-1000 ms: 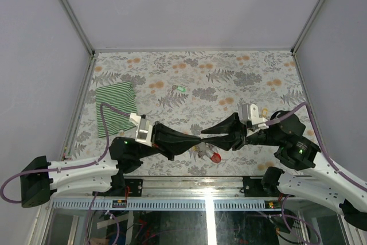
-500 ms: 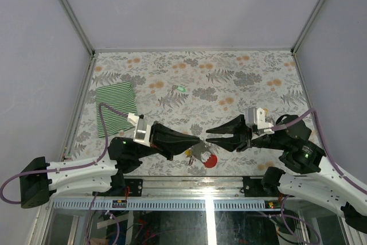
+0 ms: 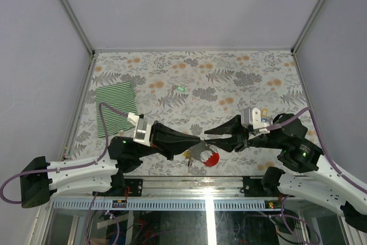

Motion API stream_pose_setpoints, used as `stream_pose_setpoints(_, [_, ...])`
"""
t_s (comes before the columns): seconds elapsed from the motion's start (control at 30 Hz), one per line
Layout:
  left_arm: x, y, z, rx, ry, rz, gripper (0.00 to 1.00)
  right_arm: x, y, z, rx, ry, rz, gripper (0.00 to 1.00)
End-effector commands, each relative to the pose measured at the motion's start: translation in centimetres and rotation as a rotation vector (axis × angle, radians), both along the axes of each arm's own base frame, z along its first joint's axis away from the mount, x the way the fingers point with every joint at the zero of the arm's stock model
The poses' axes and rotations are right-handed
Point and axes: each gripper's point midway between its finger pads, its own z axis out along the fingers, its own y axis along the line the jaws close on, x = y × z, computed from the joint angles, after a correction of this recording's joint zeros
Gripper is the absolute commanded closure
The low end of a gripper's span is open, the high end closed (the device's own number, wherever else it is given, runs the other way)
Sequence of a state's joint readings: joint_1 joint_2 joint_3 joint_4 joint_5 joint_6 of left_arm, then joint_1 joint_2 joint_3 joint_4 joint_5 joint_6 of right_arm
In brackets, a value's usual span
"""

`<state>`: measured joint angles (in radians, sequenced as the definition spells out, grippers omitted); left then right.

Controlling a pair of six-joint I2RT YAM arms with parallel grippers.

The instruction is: Put the keys on the keyring

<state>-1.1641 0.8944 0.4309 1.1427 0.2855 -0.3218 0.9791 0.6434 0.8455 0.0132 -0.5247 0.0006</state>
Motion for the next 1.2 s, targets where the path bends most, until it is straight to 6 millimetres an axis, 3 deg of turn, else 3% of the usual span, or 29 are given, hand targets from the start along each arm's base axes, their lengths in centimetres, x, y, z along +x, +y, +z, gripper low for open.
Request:
stream_pose_setpoints(0.0, [-0.6,1.5,3.7,-0.125,-0.051,0.000,1.00,-0.6,0.2,2.2,0.069,-0.039,0.035,0.64])
stream_pose_setpoints(1.17, [0.0,1.5,3.3,-0.118,-0.031,0.026,1.00,-1.3,-0.2,3.5,0.113,-0.060,0.055,0.66])
